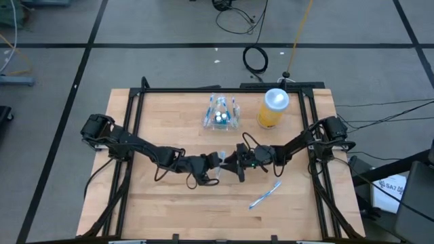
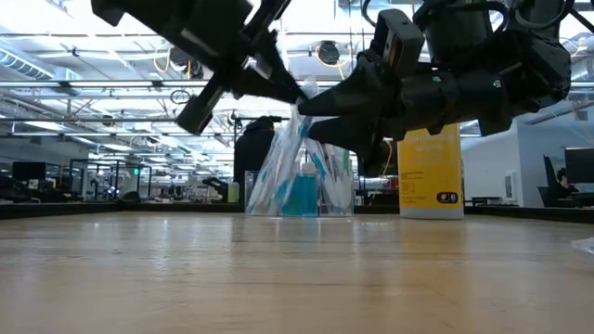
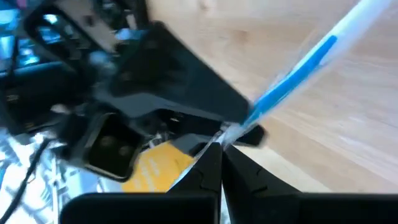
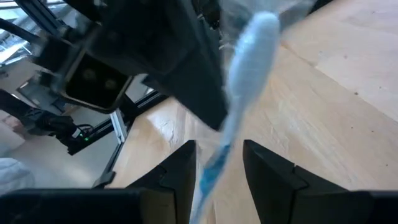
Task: Pick & Place toothbrushing station
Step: Put the blue toothbrush into the left compartment of the transparent organizer
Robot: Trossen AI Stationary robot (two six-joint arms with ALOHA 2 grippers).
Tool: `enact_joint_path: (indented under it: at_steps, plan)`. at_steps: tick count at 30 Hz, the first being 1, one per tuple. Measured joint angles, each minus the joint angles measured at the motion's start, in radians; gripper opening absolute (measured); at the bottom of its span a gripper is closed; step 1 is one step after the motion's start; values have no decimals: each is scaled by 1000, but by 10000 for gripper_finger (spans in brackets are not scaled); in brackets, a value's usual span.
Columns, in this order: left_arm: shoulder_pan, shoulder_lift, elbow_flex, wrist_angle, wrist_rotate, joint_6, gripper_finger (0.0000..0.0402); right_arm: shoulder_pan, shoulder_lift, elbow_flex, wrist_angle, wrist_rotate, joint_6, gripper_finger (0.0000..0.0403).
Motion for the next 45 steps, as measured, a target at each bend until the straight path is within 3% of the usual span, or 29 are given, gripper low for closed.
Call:
enact_joint_path:
  at_steps: [9, 18, 21, 27, 37, 45]
  plan:
    - [10, 0, 0, 54, 0, -18, 3, -1, 0, 0, 6, -1, -27, 117]
    - [4, 0, 0, 52, 0, -142, 27, -1, 0, 0, 6, -4, -113, 29]
    - [-16, 0, 0, 49, -10, -125, 28, 0, 0, 0, 6, -6, -109, 29]
    - [-51, 0, 0, -3, -124, -127, 29, -1, 0, 0, 8, -5, -92, 37]
    - [-107, -17, 0, -48, -237, -349, 28, -16, -44, -1, -2, -5, -103, 32]
    - [-138, -171, 0, -65, -269, -562, 28, -61, -133, 0, -139, -5, -143, 32]
